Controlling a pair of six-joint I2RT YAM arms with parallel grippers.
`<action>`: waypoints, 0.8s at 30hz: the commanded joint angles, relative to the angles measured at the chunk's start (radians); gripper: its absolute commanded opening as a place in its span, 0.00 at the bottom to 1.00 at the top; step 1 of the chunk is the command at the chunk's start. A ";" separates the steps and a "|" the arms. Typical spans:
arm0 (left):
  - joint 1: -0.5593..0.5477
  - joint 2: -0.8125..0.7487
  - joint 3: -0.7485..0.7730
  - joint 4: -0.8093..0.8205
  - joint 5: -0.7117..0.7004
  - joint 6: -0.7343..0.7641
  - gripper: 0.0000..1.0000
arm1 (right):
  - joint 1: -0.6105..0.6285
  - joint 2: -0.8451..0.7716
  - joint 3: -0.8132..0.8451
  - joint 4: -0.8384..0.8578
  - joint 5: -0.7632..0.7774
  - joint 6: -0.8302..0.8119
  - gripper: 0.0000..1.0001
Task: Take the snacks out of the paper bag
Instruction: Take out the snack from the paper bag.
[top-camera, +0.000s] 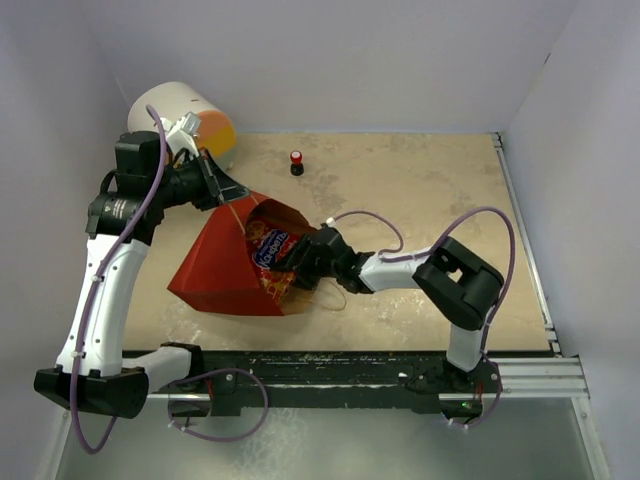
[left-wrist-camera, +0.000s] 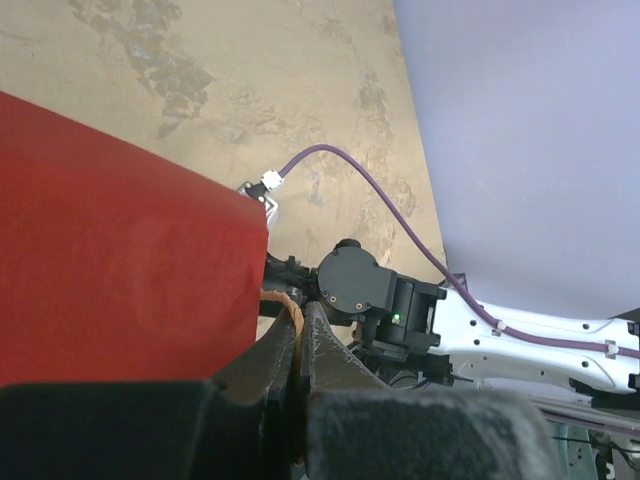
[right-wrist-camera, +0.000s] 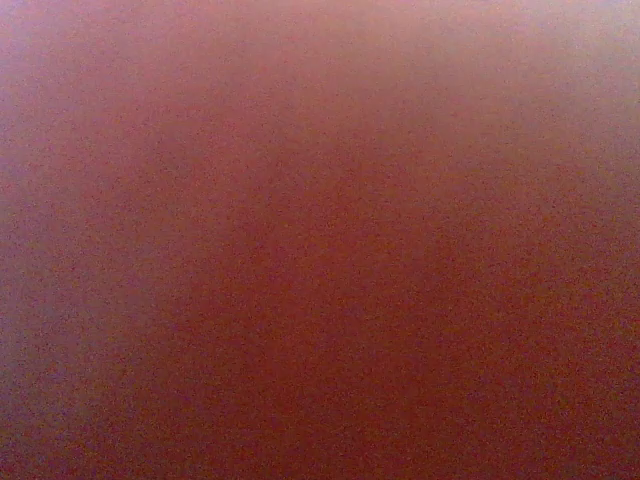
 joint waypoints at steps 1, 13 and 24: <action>0.000 -0.035 -0.022 0.048 0.022 -0.021 0.00 | 0.024 0.027 0.058 0.105 0.078 0.052 0.52; 0.000 -0.074 -0.040 0.047 -0.054 -0.041 0.00 | 0.030 -0.145 0.187 -0.111 0.115 -0.216 0.00; 0.001 -0.077 0.016 0.029 -0.216 -0.015 0.00 | 0.029 -0.440 0.284 -0.419 0.078 -0.493 0.00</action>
